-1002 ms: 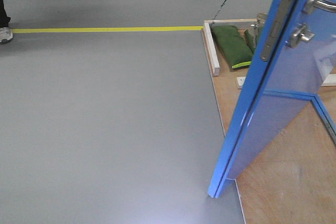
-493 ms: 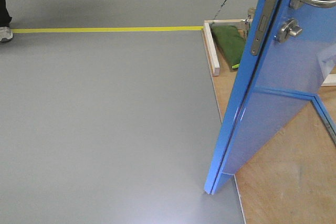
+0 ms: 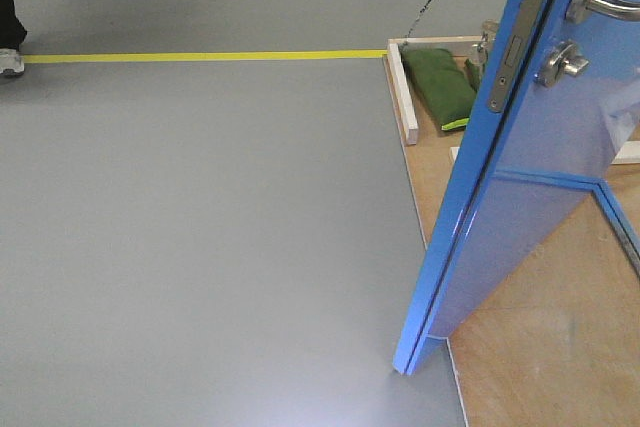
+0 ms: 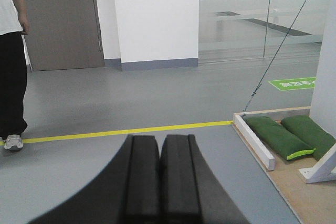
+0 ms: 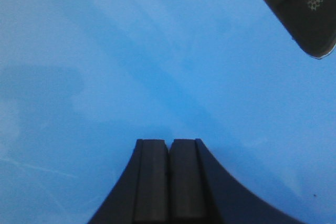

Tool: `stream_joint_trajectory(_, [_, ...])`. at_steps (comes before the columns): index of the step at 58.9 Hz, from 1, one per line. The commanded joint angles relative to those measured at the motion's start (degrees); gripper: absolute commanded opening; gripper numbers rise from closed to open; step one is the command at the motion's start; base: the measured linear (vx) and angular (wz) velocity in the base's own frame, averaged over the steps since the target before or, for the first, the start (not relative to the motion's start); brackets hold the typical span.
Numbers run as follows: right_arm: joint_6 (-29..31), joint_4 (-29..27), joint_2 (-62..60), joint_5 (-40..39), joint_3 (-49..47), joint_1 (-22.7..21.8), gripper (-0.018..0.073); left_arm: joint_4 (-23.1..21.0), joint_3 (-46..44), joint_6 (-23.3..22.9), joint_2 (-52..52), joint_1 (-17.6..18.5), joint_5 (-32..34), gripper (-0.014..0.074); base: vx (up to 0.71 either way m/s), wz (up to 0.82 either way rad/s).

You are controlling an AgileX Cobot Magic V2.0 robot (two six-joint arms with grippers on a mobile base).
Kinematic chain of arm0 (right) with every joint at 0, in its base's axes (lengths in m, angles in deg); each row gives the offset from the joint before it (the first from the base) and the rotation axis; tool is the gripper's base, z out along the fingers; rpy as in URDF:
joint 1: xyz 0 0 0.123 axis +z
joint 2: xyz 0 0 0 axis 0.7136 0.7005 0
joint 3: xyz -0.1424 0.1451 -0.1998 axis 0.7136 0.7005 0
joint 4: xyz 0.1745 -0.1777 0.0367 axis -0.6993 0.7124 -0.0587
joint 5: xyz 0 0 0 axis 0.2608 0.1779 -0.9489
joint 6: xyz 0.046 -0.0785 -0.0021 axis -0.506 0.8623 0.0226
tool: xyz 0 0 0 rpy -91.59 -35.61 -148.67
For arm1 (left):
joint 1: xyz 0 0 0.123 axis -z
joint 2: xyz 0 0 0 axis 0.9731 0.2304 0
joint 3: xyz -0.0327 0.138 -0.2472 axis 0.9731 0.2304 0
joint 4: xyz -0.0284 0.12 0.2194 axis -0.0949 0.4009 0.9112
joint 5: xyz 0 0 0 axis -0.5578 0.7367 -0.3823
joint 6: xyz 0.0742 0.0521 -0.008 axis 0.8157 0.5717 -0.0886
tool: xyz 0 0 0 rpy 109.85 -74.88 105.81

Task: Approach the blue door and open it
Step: 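Pull the blue door with the right gripper, swinging it toward the robot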

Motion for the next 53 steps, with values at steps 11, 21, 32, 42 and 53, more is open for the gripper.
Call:
stream_joint_trajectory(11, [0.72,-2.17,-1.86,-2.24,-1.32,0.43,-0.0001,-0.1,-1.57,-0.37,-0.8,-0.03,4.79,0.0073,0.0,0.0])
stream_joint_trajectory(21, [0.72,-2.17,-1.86,-2.24,-1.32,0.43,-0.0001,-0.1,-1.57,-0.37,-0.8,-0.03,4.79,0.0073,0.0,0.0])
stream_joint_trajectory(32, [0.72,-2.17,-1.86,-2.24,-1.32,0.43,-0.0001,-0.1,-1.57,-0.37,-0.8,-0.03,4.79,0.0073,0.0,0.0])
stream_joint_trajectory(42, [0.72,-2.17,-1.86,-2.24,-1.32,0.43,-0.0001,-0.1,-1.57,-0.37,-0.8,-0.03,4.79,0.0073,0.0,0.0])
stream_joint_trajectory(53, [0.72,-2.17,-1.86,-2.24,-1.32,0.43,-0.0001,-0.1,-1.57,-0.37,-0.8,-0.03,4.79,0.0073,0.0,0.01])
